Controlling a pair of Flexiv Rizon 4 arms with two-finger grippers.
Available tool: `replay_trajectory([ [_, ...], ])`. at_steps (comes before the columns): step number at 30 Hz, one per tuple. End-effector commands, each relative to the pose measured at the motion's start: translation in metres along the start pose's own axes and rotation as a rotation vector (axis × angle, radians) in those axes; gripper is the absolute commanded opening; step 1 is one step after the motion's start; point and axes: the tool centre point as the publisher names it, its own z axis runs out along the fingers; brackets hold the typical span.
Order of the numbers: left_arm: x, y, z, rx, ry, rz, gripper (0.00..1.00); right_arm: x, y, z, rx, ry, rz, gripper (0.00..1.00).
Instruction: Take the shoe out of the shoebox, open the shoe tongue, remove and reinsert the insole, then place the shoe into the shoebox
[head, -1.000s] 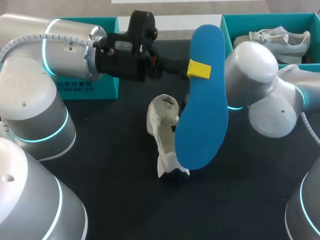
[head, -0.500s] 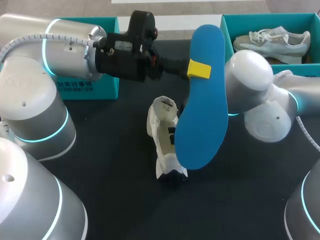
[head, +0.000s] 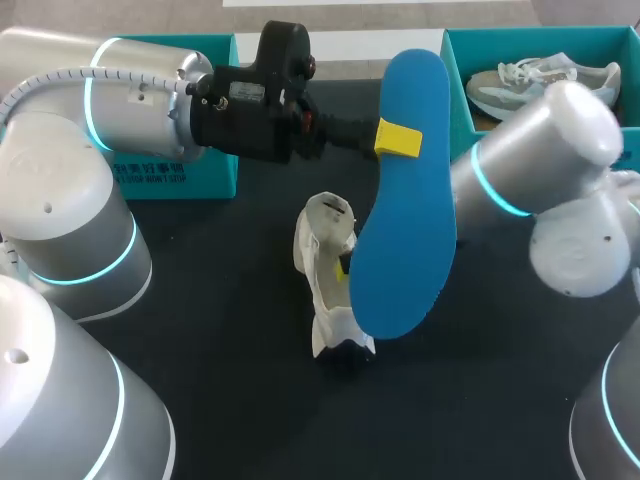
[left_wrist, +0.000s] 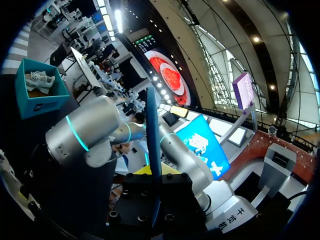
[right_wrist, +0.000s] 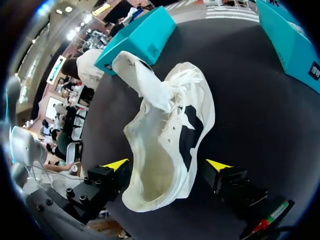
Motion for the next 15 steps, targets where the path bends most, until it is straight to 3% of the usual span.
replay_trajectory([
  [1,-0.001,0.001,0.001,0.001,0.001,0.000,0.00,-0.009,-0.004,-0.013,-0.001,0.071,-0.002,1.00],
  [7,-0.001,0.001,0.001,0.001,0.001,0.000,0.00,-0.009,-0.004,-0.013,-0.001,0.071,-0.002,1.00],
  [9,-0.001,0.001,0.001,0.001,0.001,0.000,0.00,-0.002,0.000,-0.027,-0.072,0.142,0.013,1.00],
  [15,-0.001,0.001,0.001,0.001,0.001,0.000,0.00,0.004,0.000,-0.052,-0.053,0.217,0.083,1.00],
])
